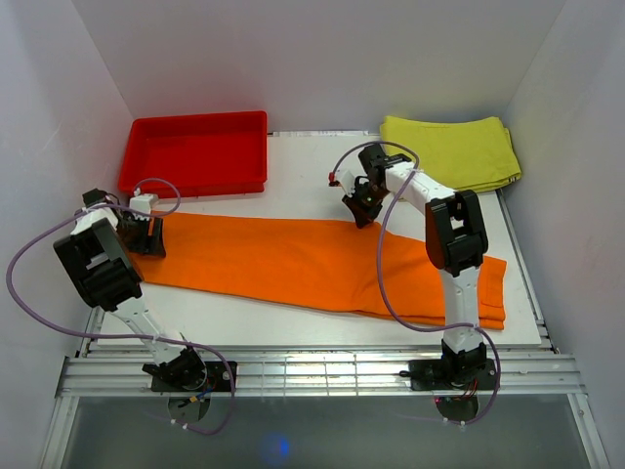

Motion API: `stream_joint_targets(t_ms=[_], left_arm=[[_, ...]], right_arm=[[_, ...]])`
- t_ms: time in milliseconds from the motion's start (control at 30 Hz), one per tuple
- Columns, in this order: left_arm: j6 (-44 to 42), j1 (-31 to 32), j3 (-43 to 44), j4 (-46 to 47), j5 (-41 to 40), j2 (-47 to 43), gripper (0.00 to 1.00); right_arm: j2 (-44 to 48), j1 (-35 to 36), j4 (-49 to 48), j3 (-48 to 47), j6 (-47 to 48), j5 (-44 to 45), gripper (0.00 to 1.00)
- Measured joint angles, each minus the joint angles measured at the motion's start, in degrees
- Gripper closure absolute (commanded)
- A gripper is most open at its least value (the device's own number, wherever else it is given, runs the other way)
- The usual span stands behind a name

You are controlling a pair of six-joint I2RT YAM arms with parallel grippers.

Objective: Fold and stack the trousers
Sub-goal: Fold the trousers

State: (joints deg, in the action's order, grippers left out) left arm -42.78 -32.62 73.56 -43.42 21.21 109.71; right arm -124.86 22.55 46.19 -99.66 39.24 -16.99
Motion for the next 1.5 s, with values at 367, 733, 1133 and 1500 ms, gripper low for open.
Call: stream_joint_targets(t_ms=[367, 733, 1133, 1500], left_arm=[[-3.6, -0.5, -1.1, -4.1, 4.8, -5.6, 0.02], [2.4, 25.8, -3.3, 5.1, 22.1, -27.1, 0.02], [15.0, 59.3, -6.1, 12.5, 13.1, -3.7, 0.41], [32.8, 56.7, 1.0, 13.6, 8.3, 3.1, 0.51]], right_arm=[[7.4, -4.5, 5.5, -1.0, -4.4, 4.7, 0.03], [42.7, -28.0, 12.4, 25.7, -4.1, -3.9, 0.13], [47.8, -39.5, 19.8, 50.5, 0.4, 8.7, 0.4], [27.5, -39.2, 12.8, 44.5, -3.5, 13.7, 0.45]])
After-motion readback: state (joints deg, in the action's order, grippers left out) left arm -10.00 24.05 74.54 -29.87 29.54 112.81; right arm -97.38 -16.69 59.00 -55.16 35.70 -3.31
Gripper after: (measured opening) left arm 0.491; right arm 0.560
